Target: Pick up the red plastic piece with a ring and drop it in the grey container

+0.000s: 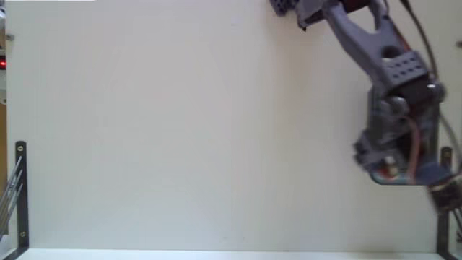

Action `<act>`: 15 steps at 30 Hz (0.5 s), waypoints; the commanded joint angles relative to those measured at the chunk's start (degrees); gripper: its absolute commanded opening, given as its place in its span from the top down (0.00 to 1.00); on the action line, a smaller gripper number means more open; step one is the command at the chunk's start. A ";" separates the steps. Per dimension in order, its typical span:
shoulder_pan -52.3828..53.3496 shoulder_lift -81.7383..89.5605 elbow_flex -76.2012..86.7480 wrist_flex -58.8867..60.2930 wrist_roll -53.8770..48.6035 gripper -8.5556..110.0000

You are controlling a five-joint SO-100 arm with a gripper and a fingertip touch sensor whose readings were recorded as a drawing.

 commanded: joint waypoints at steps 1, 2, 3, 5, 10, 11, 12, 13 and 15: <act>-3.92 0.98 0.14 -1.51 0.18 0.75; -4.85 0.84 0.17 -1.66 0.18 0.75; -5.41 0.76 0.19 -1.75 0.18 0.75; -6.90 0.53 0.25 -1.98 0.18 0.75; -8.85 0.24 0.32 -2.28 0.18 0.75; -9.03 0.21 0.33 -2.31 0.18 0.75; -9.09 0.20 0.33 -2.32 0.18 0.75; -9.10 0.20 0.33 -2.32 0.18 0.75; -9.10 0.20 0.33 -2.32 0.18 0.75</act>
